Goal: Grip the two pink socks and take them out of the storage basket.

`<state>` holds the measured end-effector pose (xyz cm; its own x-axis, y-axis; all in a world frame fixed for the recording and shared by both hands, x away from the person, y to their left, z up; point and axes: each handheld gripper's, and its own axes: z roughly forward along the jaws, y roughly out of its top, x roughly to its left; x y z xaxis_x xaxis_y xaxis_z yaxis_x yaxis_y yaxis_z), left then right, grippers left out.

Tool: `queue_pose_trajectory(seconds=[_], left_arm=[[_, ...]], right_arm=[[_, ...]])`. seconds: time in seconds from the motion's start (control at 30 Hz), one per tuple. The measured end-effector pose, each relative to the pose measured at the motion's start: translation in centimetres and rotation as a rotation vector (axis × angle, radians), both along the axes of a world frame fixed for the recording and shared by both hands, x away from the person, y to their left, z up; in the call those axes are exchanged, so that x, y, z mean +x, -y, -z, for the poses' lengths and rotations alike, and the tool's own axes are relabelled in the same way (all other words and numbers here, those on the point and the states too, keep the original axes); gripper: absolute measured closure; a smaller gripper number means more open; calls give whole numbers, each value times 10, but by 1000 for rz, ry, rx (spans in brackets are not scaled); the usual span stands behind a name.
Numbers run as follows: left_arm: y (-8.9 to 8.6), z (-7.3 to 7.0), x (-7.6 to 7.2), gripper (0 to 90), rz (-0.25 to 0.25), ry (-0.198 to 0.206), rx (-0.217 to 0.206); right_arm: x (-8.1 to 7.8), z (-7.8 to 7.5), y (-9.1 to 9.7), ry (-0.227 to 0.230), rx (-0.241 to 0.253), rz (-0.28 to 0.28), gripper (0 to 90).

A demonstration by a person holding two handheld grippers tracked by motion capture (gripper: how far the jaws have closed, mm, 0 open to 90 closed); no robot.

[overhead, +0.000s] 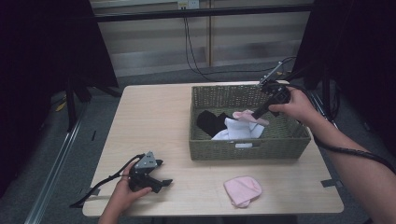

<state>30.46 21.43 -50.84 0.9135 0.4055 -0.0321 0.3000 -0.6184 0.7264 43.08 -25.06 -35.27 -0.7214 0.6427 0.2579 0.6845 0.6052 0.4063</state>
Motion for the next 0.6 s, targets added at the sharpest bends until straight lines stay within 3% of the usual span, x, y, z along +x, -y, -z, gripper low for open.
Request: queue_pose_trajectory(seconds=[0.6], left_arm=[[0,0,0,140,0,0,0]], right_arm=[[-17,-40,0,-3,-19,-60,870]])
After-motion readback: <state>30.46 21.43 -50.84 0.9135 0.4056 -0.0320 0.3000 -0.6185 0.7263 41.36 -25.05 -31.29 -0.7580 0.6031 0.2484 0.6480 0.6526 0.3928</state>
